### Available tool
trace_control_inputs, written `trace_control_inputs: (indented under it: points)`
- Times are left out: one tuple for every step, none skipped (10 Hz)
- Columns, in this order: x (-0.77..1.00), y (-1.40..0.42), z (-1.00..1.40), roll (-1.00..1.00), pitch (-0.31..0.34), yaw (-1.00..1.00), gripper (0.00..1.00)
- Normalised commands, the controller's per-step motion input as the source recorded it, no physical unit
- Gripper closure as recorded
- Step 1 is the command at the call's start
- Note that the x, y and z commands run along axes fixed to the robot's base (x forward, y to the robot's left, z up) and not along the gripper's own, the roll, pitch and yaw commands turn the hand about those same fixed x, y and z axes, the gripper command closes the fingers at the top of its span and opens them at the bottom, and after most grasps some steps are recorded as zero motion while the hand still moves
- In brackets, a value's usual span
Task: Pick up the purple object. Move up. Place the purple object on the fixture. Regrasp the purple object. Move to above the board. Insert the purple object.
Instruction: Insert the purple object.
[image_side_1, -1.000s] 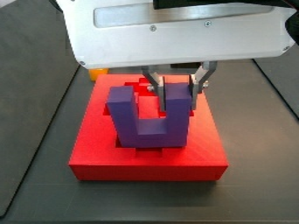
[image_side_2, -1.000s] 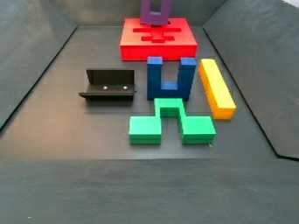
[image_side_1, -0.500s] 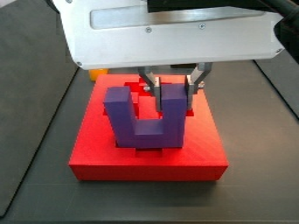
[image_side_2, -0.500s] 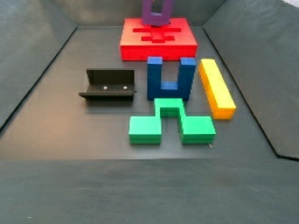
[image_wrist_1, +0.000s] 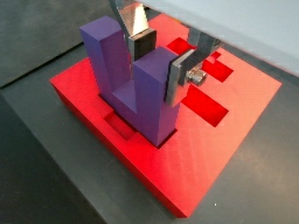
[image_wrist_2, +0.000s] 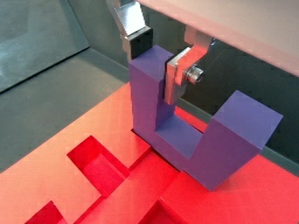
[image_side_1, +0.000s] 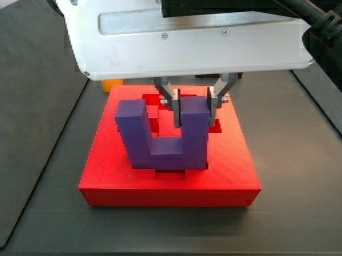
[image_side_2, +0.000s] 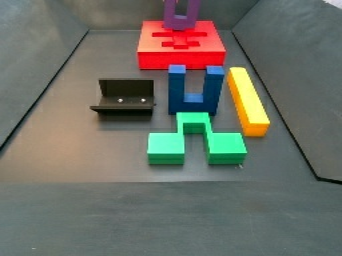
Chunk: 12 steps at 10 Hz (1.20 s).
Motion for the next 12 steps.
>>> trace_control_inputs:
  points:
    - [0.21, 0.00, -0.11, 0.12, 0.000, 0.13, 1.00]
    - [0.25, 0.00, -0.10, 0.12, 0.004, 0.14, 1.00]
    - [0.15, 0.00, -0.16, 0.15, 0.000, 0.14, 1.00]
    - [0.00, -0.10, -0.37, 0.13, -0.040, 0.10, 1.00]
    - [0.00, -0.12, -0.48, 0.11, -0.076, 0.05, 1.00]
    - [0.00, -0.13, -0.51, 0.11, -0.090, 0.04, 1.00]
    - [0.00, -0.15, -0.55, 0.12, -0.101, 0.03, 1.00]
    - [0.00, -0.16, -0.58, 0.13, -0.107, 0.03, 1.00]
    - [0.00, -0.17, -0.61, 0.12, -0.116, 0.01, 1.00]
    - [0.00, -0.18, -0.67, 0.10, -0.124, 0.00, 1.00]
    - [0.03, -0.07, -0.42, 0.10, -0.020, 0.00, 1.00]
    - [0.00, 0.00, 0.00, 0.00, 0.000, 0.00, 1.00]
